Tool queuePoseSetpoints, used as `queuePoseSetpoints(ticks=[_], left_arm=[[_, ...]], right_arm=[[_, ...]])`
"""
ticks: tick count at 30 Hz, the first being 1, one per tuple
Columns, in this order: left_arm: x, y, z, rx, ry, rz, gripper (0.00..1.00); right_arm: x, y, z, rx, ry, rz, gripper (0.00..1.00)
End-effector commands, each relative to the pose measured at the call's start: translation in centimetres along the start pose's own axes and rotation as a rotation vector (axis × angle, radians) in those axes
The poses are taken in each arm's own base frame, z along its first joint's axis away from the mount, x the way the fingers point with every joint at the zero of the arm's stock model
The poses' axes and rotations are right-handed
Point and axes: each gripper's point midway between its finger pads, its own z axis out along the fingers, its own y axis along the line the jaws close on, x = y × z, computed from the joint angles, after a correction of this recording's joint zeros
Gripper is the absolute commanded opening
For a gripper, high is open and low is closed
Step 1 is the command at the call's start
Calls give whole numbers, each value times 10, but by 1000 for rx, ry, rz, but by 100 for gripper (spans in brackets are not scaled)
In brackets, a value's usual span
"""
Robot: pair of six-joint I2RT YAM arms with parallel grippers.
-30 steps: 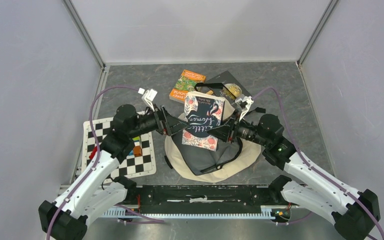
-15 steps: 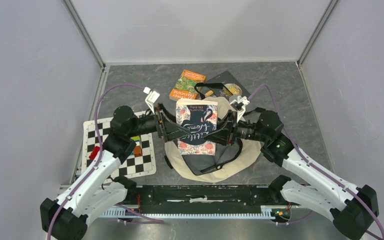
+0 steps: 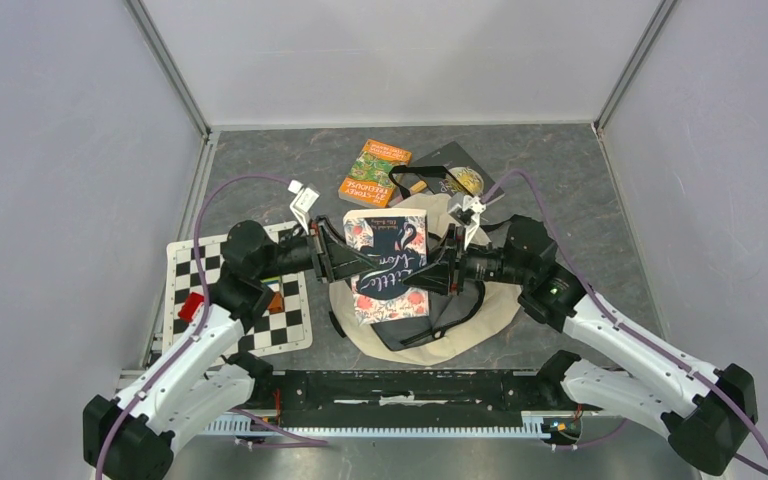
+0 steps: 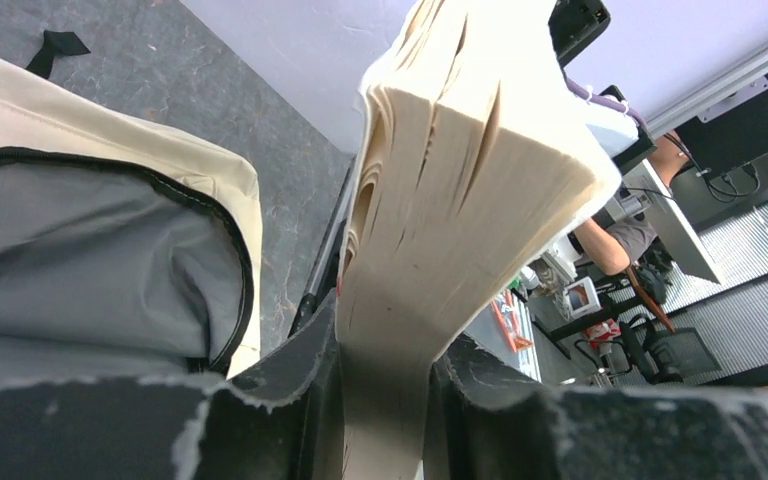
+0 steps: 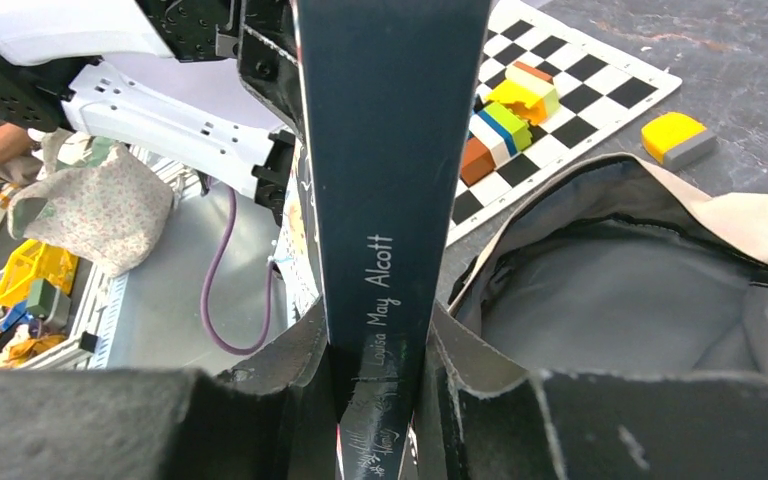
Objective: Pack the student bag
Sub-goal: Pick up the book from the center of the board, then place the book in the student bag.
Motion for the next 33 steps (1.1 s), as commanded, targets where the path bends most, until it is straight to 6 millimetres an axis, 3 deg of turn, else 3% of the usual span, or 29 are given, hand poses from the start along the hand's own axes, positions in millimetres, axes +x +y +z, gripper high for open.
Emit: queuePoseSetpoints(ticks=[1, 6, 8, 11, 16, 21, 27, 33], left_arm=[[-1, -10, -4, 7, -17, -9, 2], [-3, 3, -12, -102, -68, -2, 2], [-4, 12, -16, -164, -85, 8, 2], [-1, 31, -21, -278, -86, -9, 2], [16, 71, -29, -472, -8, -102, 2], [26, 82, -25, -493, 30, -181, 2], [37, 98, -23, -536, 37, -286, 2], [41, 106, -14, -510, 32, -359, 2]], right_arm=[[-35, -20, -6, 174, -65, -132, 29], [-32, -73, -35, 524, -12, -132, 80], [-31, -93, -53, 668, 5, -127, 90], [-27, -117, -76, 812, 27, -131, 97], [3, -158, -108, 980, 115, -109, 98], [39, -192, -129, 1068, 212, -63, 98], [73, -203, -115, 997, 304, -24, 81], [84, -202, -106, 940, 322, -11, 73]])
